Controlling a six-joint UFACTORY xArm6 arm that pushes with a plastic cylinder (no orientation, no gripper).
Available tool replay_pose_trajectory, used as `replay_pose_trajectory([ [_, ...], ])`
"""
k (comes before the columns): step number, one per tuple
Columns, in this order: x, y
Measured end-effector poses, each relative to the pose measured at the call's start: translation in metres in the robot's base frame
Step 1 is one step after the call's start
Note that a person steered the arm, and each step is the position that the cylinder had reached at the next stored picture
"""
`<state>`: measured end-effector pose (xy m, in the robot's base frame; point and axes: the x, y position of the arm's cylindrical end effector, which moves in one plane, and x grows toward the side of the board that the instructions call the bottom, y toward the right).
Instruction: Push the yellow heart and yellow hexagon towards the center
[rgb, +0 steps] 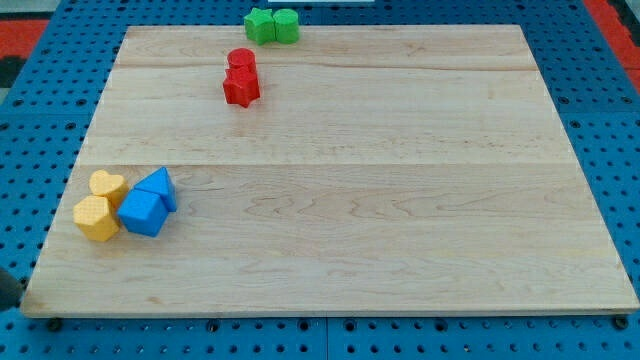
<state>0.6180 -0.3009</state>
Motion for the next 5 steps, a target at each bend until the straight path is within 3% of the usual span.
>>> replay_pose_trajectory([
  [1, -0.005, 0.015],
  [4, -0.088, 0.028],
  [5, -0.092, 0.028],
])
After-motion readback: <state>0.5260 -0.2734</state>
